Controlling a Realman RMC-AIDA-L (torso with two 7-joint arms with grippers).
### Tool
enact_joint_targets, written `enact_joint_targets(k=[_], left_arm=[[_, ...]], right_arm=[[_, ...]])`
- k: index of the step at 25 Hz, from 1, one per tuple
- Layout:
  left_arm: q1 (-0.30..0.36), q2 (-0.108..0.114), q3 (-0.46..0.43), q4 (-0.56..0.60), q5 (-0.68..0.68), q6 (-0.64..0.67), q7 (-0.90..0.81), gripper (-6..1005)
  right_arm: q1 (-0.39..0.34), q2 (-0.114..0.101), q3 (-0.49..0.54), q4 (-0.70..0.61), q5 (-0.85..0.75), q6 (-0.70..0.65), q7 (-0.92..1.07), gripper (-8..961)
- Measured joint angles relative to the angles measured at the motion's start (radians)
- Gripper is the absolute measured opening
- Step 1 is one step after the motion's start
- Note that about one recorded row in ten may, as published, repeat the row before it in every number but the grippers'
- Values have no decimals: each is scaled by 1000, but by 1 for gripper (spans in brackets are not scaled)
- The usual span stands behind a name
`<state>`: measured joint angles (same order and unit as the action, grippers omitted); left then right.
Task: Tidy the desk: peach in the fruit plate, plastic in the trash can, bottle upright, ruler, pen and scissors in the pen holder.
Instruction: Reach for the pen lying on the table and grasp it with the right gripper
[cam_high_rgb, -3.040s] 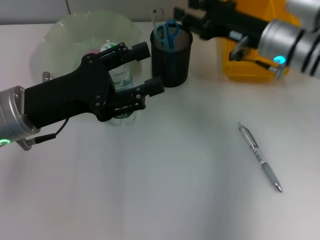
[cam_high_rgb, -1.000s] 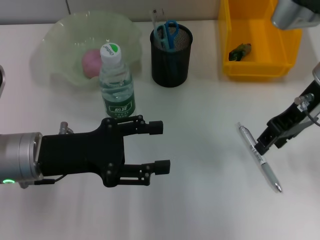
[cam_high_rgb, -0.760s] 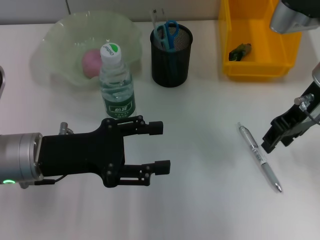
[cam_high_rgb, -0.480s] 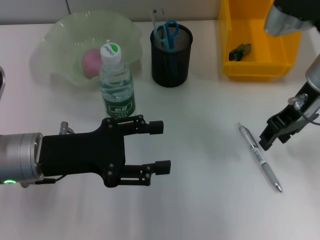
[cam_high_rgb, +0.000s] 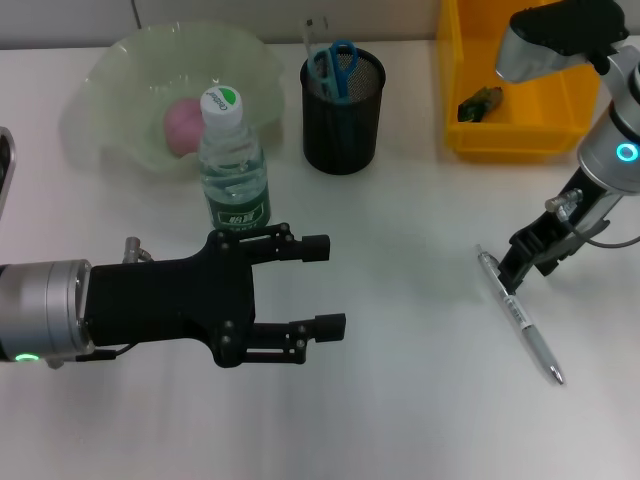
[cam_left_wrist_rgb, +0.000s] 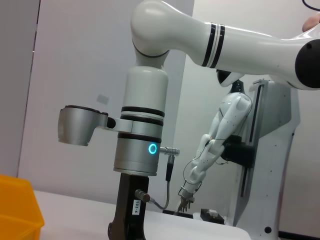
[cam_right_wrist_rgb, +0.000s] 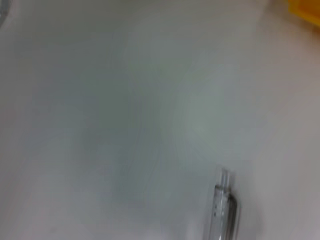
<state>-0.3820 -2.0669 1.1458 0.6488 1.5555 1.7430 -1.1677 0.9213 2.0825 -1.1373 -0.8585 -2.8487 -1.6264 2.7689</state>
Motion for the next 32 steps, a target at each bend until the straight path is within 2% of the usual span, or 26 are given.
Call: enact_joint_targets(k=[16, 32], left_arm=[[-2, 0, -2, 0, -8, -30, 1, 786], [-1, -1, -14, 0, -8, -31, 8, 786]], right_arm=[[38, 3, -7, 79, 5, 81, 1, 483], [65, 5, -11, 122, 16, 97, 5, 470]])
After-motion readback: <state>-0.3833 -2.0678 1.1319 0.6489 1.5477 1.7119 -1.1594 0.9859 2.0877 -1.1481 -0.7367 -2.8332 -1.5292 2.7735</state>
